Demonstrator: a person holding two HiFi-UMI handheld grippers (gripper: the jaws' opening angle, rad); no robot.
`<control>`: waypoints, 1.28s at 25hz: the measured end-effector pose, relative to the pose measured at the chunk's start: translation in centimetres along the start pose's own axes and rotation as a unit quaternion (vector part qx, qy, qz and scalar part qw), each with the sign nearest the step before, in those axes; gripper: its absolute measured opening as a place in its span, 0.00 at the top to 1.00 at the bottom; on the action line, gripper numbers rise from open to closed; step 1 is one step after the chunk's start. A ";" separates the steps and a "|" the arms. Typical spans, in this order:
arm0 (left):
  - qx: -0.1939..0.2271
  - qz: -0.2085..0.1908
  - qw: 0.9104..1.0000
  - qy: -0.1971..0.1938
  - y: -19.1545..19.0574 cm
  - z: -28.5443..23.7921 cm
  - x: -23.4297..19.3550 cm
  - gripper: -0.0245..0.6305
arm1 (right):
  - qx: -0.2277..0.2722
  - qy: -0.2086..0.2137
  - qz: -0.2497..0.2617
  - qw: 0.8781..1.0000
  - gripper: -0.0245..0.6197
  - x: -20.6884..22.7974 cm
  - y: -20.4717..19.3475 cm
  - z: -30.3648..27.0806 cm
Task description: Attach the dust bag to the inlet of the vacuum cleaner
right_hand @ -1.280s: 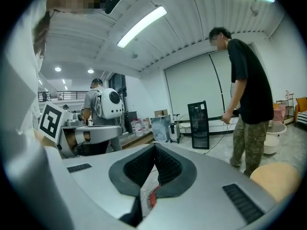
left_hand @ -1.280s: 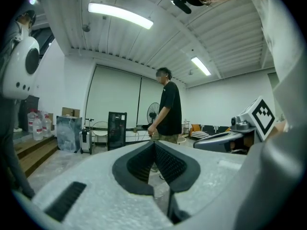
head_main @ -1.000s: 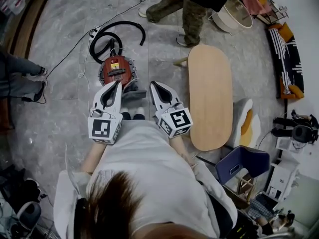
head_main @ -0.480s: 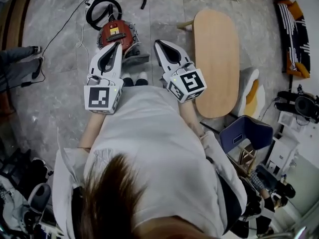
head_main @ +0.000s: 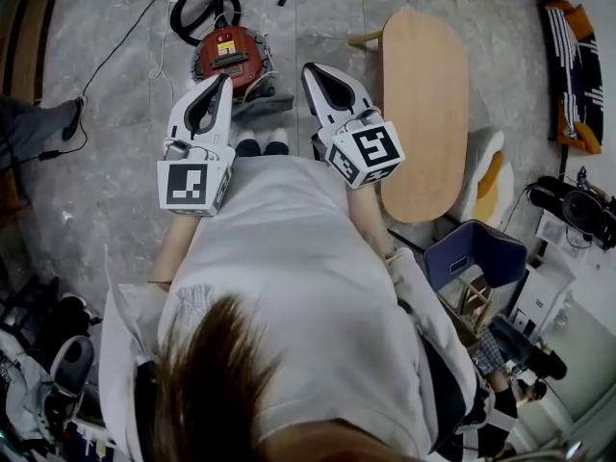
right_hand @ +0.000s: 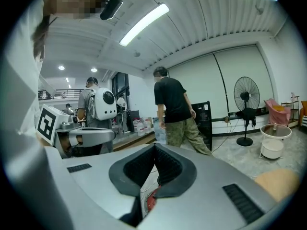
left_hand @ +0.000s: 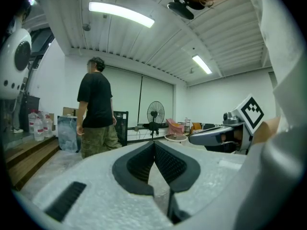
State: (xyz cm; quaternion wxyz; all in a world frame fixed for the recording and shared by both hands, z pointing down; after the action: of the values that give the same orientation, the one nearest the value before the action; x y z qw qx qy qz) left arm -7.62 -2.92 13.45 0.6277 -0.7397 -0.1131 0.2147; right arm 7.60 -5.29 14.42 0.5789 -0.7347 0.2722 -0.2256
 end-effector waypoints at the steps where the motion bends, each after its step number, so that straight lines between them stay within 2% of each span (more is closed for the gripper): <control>1: 0.000 0.000 1.000 0.000 0.1 -0.1 0.0 0.94 | 0.000 0.000 0.000 1.000 0.96 0.1 0.1 0.0; 15: 0.003 0.003 1.000 -0.004 0.8 -1.8 -1.9 0.94 | -0.002 -0.016 -0.007 1.000 0.96 1.8 0.3 -1.6; 32: -0.005 0.000 1.000 0.005 1.6 -4.4 -4.4 0.94 | -0.017 -0.008 0.003 1.000 0.96 4.0 1.2 -4.5</control>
State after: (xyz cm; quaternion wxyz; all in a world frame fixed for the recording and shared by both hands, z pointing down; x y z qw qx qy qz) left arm -9.62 -8.96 13.17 0.6243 -0.7442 -0.1105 0.2102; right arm 7.50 -11.47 14.37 0.5689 -0.7454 0.2742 -0.2134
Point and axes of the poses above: the fingertips, and each gripper's own axes: z backward along the fingers, x to its right, y out of its top, the point moved 3 cm from there along z, backward along the fingers, and after that the axes turned 7 degrees about z, right-handed, at the moved point
